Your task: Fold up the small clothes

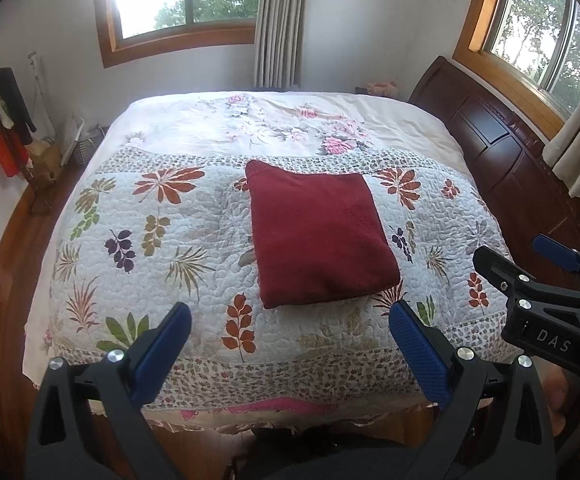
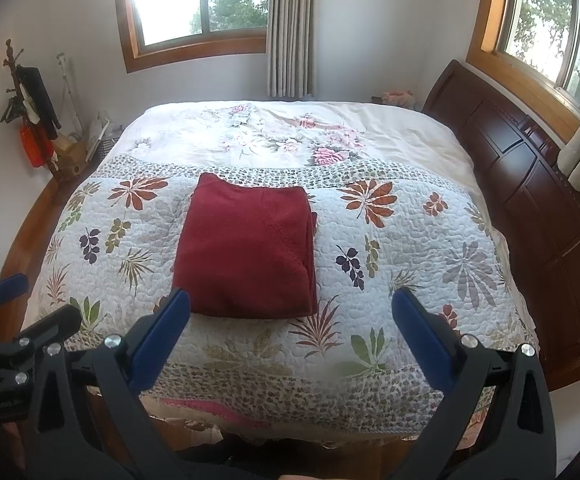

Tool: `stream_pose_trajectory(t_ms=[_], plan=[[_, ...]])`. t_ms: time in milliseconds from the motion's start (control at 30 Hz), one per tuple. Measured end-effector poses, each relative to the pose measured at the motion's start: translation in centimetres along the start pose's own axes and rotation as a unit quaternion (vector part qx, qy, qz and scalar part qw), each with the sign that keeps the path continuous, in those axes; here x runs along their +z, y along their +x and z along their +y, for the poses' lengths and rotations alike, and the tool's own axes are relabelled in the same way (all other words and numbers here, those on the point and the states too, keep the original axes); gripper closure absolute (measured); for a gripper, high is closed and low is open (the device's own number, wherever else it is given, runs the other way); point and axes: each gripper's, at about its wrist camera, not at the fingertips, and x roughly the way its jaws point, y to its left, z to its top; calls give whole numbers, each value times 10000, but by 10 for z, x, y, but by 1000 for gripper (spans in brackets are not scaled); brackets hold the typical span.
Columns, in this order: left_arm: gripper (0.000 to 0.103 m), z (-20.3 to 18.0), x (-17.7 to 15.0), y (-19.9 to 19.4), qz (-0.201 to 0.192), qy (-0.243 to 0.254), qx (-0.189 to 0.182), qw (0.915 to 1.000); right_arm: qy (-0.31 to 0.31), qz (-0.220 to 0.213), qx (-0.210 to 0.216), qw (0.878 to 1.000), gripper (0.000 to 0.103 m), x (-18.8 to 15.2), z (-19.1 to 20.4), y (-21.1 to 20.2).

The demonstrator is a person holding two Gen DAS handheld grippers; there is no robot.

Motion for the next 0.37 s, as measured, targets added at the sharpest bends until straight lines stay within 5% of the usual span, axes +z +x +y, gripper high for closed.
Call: stream_pose_trajectory(t_ms=[367], plan=[[4, 3, 0, -3, -45, -3, 21, 10000, 50, 5, 82, 10000, 3, 4, -2, -2]])
